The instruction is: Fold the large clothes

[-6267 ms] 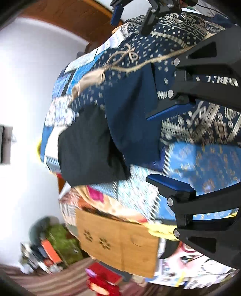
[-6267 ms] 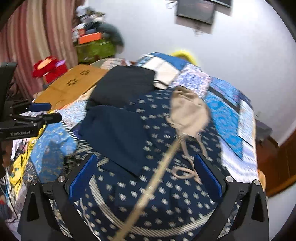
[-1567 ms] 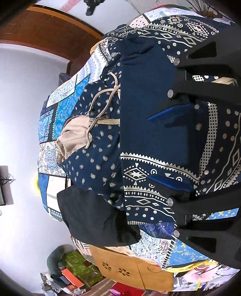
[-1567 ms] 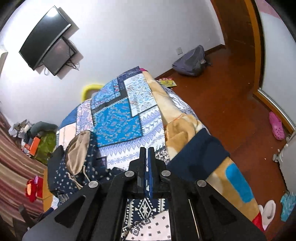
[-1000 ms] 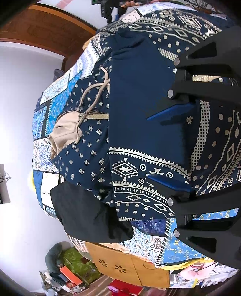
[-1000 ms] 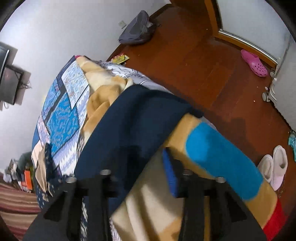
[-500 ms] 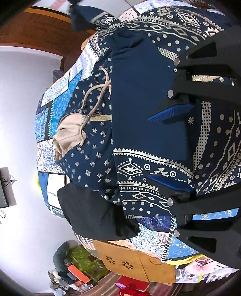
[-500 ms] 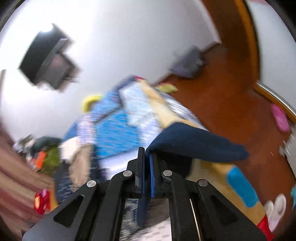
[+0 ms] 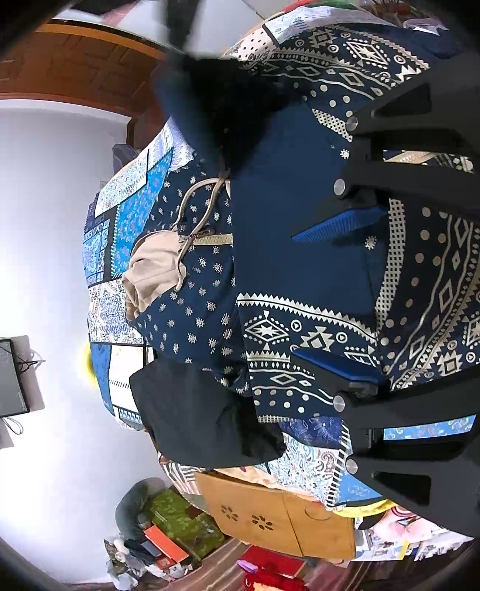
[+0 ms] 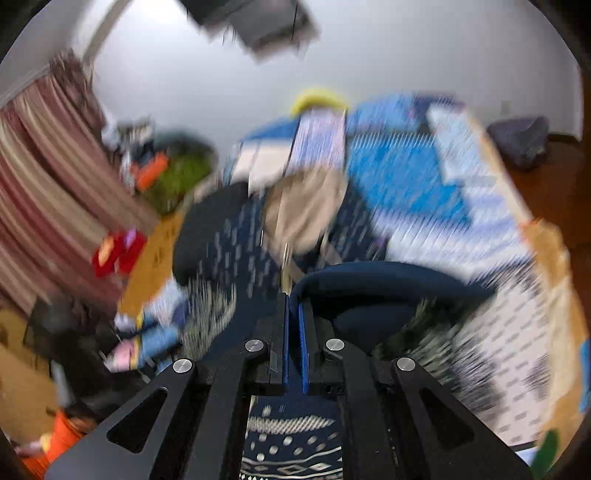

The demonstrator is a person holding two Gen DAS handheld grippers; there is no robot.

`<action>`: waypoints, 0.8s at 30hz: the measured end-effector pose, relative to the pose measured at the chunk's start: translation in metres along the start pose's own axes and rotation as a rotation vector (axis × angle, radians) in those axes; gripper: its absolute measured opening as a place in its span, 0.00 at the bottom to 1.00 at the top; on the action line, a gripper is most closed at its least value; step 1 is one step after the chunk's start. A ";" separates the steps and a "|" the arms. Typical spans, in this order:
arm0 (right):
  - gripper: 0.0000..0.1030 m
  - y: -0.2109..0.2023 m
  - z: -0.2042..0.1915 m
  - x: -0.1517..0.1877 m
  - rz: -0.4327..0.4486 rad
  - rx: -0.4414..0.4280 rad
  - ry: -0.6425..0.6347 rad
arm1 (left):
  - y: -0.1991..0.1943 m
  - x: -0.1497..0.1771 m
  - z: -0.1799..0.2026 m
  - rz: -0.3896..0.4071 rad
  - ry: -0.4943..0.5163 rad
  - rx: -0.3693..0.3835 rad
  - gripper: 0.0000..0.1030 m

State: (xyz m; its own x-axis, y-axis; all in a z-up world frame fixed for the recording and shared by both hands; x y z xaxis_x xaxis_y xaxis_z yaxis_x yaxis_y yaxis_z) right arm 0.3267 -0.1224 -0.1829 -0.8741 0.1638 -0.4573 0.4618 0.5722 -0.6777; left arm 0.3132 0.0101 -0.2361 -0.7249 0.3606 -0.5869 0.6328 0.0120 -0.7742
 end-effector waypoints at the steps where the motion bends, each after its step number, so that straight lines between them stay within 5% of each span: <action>1: 0.06 0.019 0.002 0.012 -0.051 0.019 -0.003 | -0.001 0.000 -0.001 0.001 0.001 -0.001 0.56; 6: 0.11 0.062 0.028 0.059 -0.225 0.131 0.004 | -0.007 -0.002 0.004 0.005 0.018 0.015 0.56; 11: 0.18 0.047 0.048 0.074 -0.308 0.144 0.030 | -0.005 -0.021 0.025 0.018 0.056 0.055 0.56; 13: 0.27 0.024 0.055 0.064 -0.257 0.143 0.026 | -0.004 -0.032 0.038 0.027 0.079 0.078 0.56; 15: 0.47 -0.005 0.064 0.049 -0.156 0.160 0.030 | -0.003 -0.044 0.052 0.036 0.102 0.110 0.56; 24: 0.51 -0.095 0.124 -0.006 0.164 0.337 0.044 | 0.024 -0.107 0.155 0.024 0.262 0.245 0.56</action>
State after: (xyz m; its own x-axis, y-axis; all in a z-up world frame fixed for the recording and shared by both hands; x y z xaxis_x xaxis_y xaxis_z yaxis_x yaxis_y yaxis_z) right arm 0.3069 -0.2772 -0.1873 -0.7865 0.2700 -0.5555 0.6137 0.2397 -0.7523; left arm 0.3638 -0.1723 -0.2291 -0.5959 0.5853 -0.5498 0.5419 -0.2122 -0.8132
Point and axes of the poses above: each gripper's, at about its wrist camera, not at the fingertips, and y roughly the way its jaws point, z to its right, x to its underside, the point moved 10 cm from there along y, roughly the way its jaws point, and after that the axes turned 14 degrees about y, right-handed, at the moved point
